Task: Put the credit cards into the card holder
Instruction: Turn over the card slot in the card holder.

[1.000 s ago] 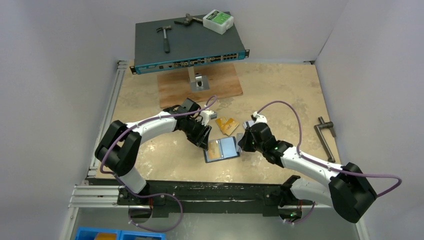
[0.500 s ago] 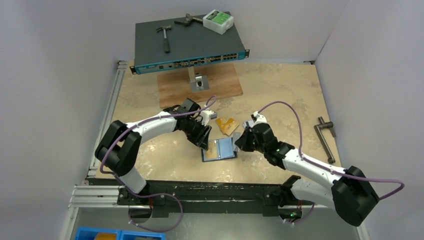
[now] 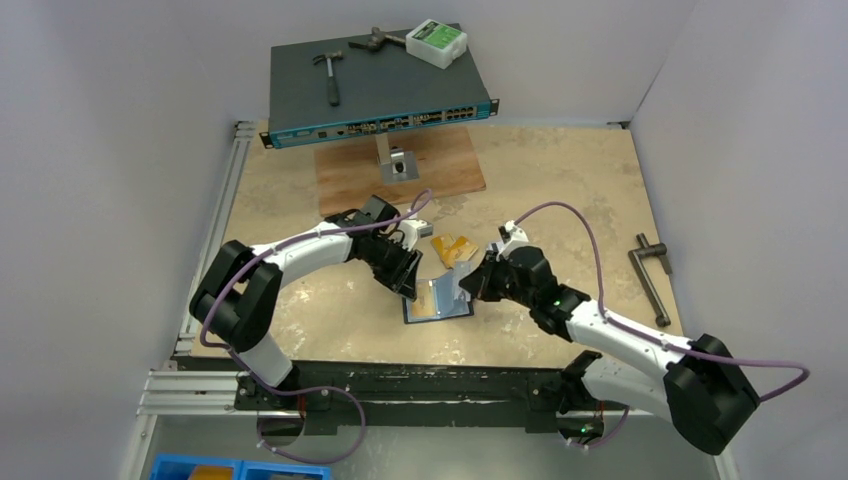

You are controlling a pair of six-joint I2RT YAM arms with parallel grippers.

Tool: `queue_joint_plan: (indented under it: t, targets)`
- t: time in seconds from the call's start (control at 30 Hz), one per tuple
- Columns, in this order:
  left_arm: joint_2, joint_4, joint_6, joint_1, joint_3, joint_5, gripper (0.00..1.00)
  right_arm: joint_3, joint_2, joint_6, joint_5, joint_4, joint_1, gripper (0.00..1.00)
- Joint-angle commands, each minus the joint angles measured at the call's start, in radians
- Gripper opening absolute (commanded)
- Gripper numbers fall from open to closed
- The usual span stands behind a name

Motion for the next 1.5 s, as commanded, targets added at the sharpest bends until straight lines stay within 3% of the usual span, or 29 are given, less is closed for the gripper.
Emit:
queue_joint_plan:
  t: [0.0,0.53,0.7,0.83,1.03,1.1,1.27,1.47]
  targets:
    - [-0.013,-0.009,-0.004,0.028,0.051,0.067,0.4,0.001,0.04,0.014,-0.059,0.111,-0.003,0.0]
    - [-0.045,-0.04,0.027,0.107,0.056,0.089,0.4,-0.02,0.263,0.068,-0.201,0.356,0.021,0.0]
    - [-0.08,-0.074,0.139,0.115,0.066,0.074,0.41,-0.001,0.375,0.07,-0.23,0.4,0.03,0.0]
    - [-0.126,-0.117,0.314,0.099,0.062,0.005,0.41,0.02,0.411,0.053,-0.219,0.378,0.029,0.0]
    - [-0.23,-0.255,0.691,0.024,0.054,-0.161,0.41,0.083,0.419,0.023,-0.244,0.309,0.022,0.0]
    - [-0.289,-0.289,0.892,-0.005,0.031,-0.17,0.41,0.094,0.419,0.014,-0.252,0.298,0.016,0.0]
    - [-0.437,-0.087,1.194,-0.068,-0.149,-0.102,0.44,0.077,0.444,0.034,-0.279,0.337,-0.018,0.0]
    - [-0.391,0.183,1.364,-0.16,-0.268,-0.052,0.45,0.041,0.446,0.051,-0.301,0.354,-0.049,0.0]
